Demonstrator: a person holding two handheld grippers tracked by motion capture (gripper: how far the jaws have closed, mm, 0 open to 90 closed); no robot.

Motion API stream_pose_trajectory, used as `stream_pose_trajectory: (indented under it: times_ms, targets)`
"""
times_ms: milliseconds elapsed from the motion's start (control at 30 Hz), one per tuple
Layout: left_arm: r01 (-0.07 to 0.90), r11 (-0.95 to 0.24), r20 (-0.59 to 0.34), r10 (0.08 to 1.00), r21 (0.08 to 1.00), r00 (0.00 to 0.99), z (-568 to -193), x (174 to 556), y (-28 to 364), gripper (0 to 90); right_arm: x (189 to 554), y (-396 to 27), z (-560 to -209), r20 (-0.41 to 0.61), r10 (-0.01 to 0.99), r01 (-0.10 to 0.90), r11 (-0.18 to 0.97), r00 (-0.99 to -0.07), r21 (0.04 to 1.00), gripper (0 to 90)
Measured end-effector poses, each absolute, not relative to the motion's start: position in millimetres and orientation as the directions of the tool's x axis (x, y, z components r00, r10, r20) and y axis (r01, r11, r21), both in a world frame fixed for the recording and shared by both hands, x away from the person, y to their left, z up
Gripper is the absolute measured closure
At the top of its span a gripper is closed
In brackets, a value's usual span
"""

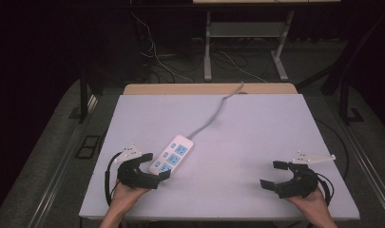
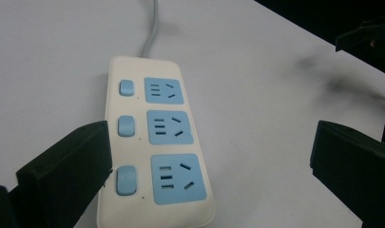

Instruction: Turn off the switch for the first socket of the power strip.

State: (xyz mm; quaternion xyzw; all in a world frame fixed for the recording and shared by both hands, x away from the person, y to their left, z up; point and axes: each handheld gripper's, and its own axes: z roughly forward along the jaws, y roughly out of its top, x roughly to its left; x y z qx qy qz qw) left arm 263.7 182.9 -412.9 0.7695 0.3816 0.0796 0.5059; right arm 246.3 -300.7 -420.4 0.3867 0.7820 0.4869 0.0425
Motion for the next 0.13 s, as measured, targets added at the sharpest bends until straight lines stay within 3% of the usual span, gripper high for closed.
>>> stream_pose_trajectory:
  times_ms: [133]
  targets:
    - [0.510, -0.209, -0.262, 0.664, 0.834, 0.700, -417.7, 261.7, 181.5, 0.0, 246.4, -301.0, -420.7, 0.313, 0.647, 0.566, 0.225, -0.696, 0.793, 0.4]
